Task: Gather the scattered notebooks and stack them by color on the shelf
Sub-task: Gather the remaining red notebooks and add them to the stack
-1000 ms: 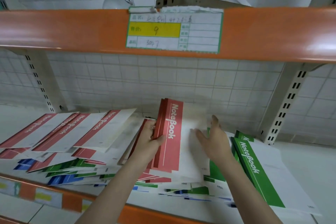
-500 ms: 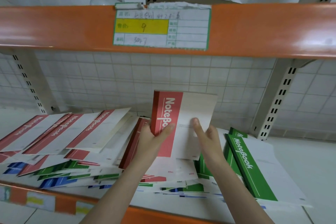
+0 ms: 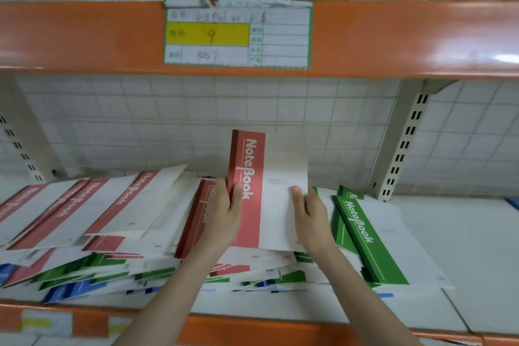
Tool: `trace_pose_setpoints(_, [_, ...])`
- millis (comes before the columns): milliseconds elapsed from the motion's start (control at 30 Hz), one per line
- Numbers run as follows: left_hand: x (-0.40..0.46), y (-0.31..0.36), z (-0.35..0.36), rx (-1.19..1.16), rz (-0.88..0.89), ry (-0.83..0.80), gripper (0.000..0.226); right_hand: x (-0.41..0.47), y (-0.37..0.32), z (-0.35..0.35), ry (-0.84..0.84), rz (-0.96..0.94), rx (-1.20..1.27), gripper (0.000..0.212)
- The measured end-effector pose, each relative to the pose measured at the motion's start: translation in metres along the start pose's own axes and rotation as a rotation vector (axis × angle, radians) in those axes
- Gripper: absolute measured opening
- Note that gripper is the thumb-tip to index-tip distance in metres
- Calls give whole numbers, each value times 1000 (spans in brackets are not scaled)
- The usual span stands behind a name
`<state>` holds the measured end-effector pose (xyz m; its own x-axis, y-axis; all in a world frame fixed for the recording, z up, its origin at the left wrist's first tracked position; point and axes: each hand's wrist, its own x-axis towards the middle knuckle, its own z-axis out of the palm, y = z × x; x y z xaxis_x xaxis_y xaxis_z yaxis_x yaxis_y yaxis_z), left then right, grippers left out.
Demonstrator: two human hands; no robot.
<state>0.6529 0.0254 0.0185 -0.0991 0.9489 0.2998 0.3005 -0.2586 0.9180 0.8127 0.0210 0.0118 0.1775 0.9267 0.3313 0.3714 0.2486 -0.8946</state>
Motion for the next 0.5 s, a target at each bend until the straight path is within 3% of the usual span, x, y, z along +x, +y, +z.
trace_pose_setpoints(100, [0,7,1,119,-95,-171,19,-4,0,-9,-11,190,-106,29])
trace_pose_setpoints(267, [-3,14,23,31,-329,-340,20,-17,8,-37,7,391,-211,28])
trace_pose_setpoints(500, [-25,35,111,-80,-379,-591,29,-50,27,-125,225,527,-329,36])
